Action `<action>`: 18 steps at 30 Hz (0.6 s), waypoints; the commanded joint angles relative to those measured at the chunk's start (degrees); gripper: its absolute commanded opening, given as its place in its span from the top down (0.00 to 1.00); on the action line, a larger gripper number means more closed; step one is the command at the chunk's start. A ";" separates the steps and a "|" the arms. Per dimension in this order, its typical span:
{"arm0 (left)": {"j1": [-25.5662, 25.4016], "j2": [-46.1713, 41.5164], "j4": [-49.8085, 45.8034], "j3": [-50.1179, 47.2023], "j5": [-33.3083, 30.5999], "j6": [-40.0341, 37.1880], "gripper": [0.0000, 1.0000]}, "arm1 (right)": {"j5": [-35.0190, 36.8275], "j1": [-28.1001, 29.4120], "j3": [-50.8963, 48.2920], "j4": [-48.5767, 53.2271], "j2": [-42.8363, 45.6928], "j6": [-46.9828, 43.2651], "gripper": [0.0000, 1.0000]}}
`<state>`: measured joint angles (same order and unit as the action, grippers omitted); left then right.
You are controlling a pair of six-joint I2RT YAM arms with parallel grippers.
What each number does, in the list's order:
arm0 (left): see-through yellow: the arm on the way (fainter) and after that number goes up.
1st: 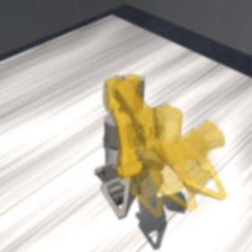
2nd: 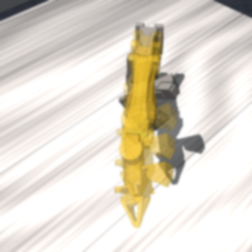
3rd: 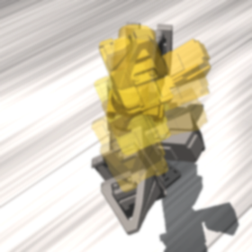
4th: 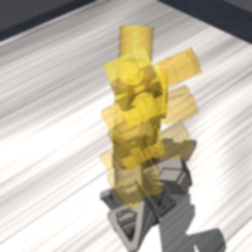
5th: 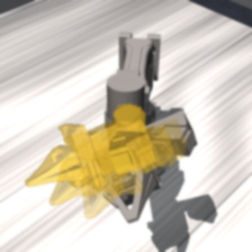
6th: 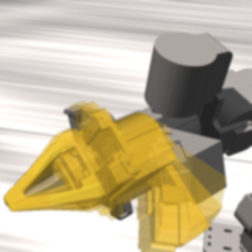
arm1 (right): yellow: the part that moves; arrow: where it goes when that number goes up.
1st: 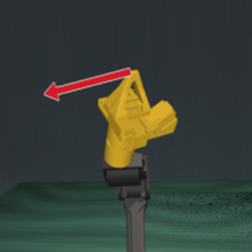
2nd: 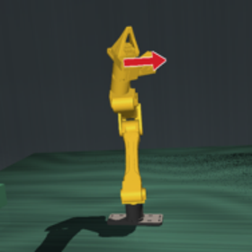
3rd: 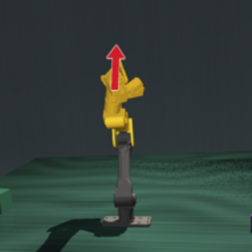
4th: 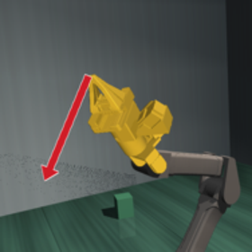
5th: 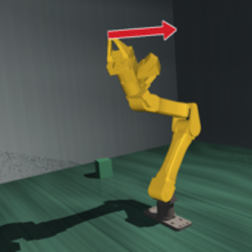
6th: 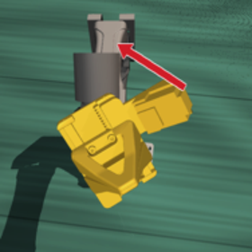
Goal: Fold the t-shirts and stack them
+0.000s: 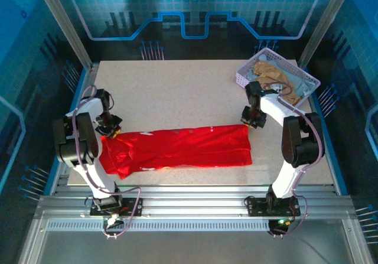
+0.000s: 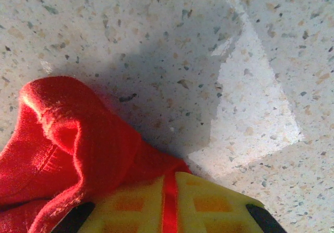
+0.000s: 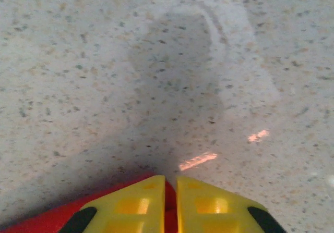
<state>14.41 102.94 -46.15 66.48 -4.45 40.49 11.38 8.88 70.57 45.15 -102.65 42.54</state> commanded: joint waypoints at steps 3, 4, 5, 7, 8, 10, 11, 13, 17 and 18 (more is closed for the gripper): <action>-2.76 -9.92 -3.34 0.78 -2.33 -0.28 0.77 | 2.65 -0.56 -5.37 6.12 9.82 4.53 0.53; -3.80 -11.38 -3.63 0.84 -2.09 -0.32 0.76 | 0.69 -0.62 -6.73 6.58 11.22 5.95 0.52; -4.71 -12.45 -3.81 0.70 -1.65 -0.11 0.76 | -1.38 -0.62 -7.92 6.79 12.35 7.29 0.51; -7.05 -13.99 -3.95 -0.04 0.12 0.82 0.76 | -6.60 -0.38 -11.10 6.27 15.15 11.33 0.50; -8.10 -14.37 -3.86 -0.40 0.99 1.22 0.76 | -8.66 -0.22 -12.42 5.67 16.39 13.23 0.49; -10.01 -14.65 -2.91 -2.00 3.02 2.75 0.76 | -12.15 -0.02 -15.45 3.28 18.86 18.00 0.47; -10.64 -14.61 -2.14 -2.82 4.06 3.48 0.76 | -13.64 -0.08 -16.48 2.02 19.49 19.63 0.47; -11.71 -13.86 -1.01 -4.40 5.12 4.71 0.78 | -15.98 -0.03 -17.80 0.56 19.28 22.56 0.47; -13.07 -12.12 0.55 -5.98 5.95 5.69 0.80 | -19.63 -0.19 -19.41 1.13 17.05 26.03 0.48; -13.27 -11.69 0.77 -6.40 5.99 5.85 0.80 | -19.94 0.03 -19.85 0.77 17.36 26.95 0.48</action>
<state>1.83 90.00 -46.37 61.34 -0.58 44.51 -4.14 8.88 51.88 46.39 -84.75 63.99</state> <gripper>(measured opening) 0.201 0.525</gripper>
